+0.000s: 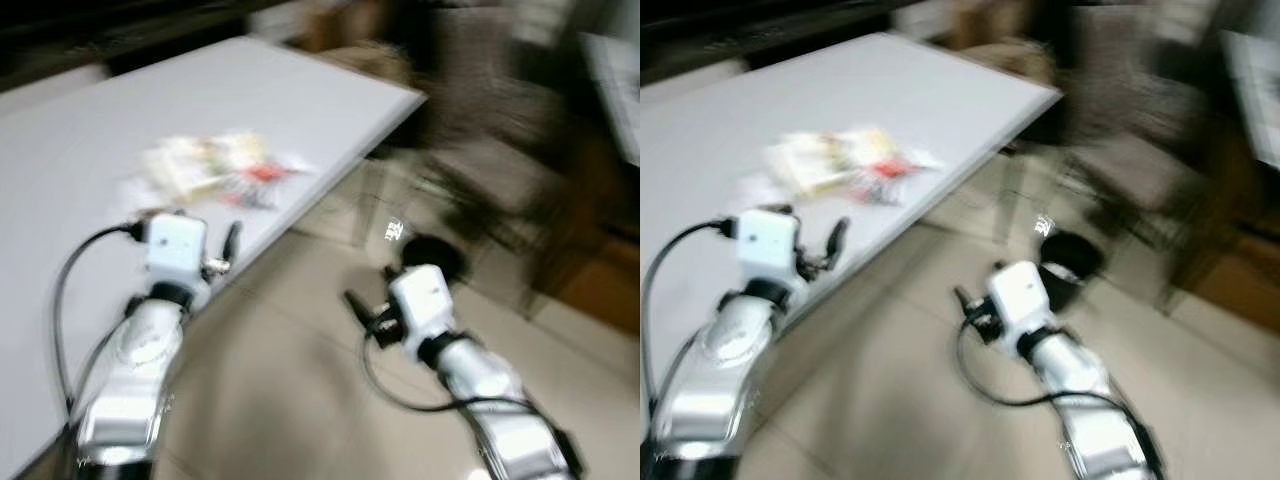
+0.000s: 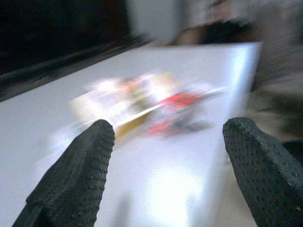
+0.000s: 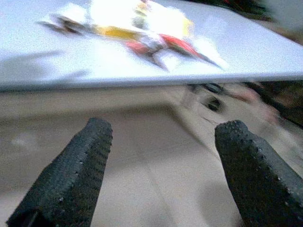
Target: Picking trash to rubbish bin
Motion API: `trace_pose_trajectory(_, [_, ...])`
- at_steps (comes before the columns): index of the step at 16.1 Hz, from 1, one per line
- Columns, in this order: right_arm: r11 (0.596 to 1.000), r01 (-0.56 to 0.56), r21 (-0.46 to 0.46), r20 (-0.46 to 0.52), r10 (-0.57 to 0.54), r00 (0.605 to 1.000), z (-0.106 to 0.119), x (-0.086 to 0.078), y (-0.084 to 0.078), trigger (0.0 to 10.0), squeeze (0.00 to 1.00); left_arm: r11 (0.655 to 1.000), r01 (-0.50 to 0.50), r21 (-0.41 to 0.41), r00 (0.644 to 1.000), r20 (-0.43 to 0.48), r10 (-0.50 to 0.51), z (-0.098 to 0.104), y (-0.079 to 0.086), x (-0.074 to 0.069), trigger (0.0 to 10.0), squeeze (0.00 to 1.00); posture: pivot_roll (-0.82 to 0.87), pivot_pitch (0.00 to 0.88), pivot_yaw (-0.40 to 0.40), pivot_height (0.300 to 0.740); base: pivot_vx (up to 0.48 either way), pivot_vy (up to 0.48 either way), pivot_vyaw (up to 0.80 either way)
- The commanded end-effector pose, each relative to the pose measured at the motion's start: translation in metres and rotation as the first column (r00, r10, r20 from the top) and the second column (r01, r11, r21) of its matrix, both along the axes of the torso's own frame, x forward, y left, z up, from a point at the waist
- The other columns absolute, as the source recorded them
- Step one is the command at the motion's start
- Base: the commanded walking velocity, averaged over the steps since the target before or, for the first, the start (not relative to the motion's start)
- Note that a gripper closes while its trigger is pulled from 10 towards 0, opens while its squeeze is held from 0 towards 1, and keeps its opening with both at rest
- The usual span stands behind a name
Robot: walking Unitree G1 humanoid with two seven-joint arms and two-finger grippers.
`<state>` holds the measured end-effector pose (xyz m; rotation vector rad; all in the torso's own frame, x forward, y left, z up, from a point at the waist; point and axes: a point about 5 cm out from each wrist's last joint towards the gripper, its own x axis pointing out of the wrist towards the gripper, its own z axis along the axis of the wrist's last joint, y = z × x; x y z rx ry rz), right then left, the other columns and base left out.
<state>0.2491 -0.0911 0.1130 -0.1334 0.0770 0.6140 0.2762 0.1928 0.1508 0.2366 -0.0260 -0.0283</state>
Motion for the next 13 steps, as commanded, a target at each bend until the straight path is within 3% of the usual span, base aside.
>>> trace_pose_trajectory(1, [1.000, 0.009, -0.011, -0.004, -0.009, 1.000, -0.001, -0.002, -0.008, 10.0, 0.00, 1.000, 0.024, -0.018, 1.000, 0.002, -0.024, 0.000, -0.008, 0.001, 10.0, 0.00, -0.11, 0.000, -0.065, 0.740, 0.349, 0.000, 0.80])
trace_pose_trajectory(4, [1.000, 0.011, -0.013, 0.003, -0.011, 1.000, -0.001, -0.002, -0.007, 10.0, 0.00, 0.999, 0.039, -0.017, 0.999, -0.010, -0.039, -0.001, -0.009, 0.001, 10.0, 0.00, -0.12, 0.000, -0.057, 0.740, 0.341, 0.000, 0.80])
trace_pose_trajectory(11, [0.996, 0.089, 0.030, -0.028, -0.088, 0.996, -0.004, -0.004, -0.017, 10.0, 0.00, 0.995, 0.076, -0.069, 0.997, -0.029, -0.078, -0.006, -0.015, 0.004, 10.0, 0.00, -0.13, 0.000, -0.045, 0.740, 0.344, 0.000, 0.00])
trace_pose_trajectory(13, [0.994, 0.103, 0.035, -0.033, -0.102, 0.994, -0.003, -0.003, -0.019, 10.0, 0.00, 0.994, 0.090, -0.070, 0.995, -0.038, -0.093, -0.007, -0.017, 0.004, 10.0, 0.00, -0.13, 0.000, -0.044, 0.740, 0.343, 0.000, -0.64])
